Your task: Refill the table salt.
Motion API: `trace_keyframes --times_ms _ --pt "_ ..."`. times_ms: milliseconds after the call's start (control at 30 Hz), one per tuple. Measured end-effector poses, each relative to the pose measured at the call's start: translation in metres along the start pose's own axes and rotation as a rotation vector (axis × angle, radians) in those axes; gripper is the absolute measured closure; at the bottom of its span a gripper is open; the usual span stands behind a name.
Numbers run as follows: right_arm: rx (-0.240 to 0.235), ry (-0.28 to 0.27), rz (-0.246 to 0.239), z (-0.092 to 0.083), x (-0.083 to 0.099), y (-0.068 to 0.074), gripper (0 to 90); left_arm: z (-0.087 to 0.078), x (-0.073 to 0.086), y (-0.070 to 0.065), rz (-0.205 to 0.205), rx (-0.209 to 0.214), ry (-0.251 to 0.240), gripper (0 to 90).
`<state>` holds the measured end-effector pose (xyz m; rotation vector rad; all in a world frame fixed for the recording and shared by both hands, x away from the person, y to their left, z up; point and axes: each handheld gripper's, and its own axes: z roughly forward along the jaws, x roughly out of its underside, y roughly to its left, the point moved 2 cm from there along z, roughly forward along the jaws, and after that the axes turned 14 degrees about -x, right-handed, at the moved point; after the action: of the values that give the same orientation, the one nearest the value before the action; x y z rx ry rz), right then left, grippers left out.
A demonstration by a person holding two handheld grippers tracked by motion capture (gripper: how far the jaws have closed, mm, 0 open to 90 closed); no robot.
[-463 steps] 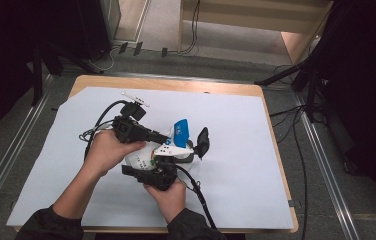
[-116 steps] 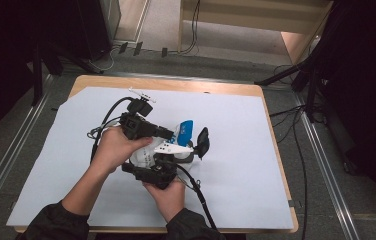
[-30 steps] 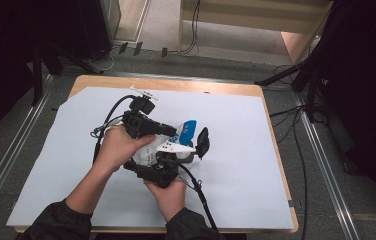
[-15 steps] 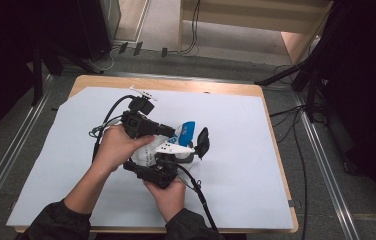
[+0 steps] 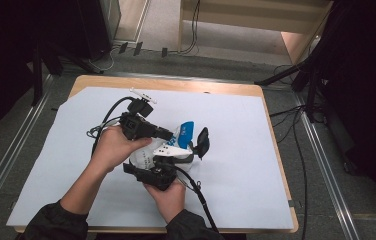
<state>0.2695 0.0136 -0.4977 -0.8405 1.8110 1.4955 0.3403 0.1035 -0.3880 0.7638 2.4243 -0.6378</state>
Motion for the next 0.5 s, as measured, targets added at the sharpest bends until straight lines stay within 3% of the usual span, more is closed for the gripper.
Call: trace_keyframes --times_ms 500 --pt "0.039 -0.018 0.016 0.001 0.012 -0.007 64.8 -0.003 0.007 0.002 0.073 0.004 0.054 85.4"
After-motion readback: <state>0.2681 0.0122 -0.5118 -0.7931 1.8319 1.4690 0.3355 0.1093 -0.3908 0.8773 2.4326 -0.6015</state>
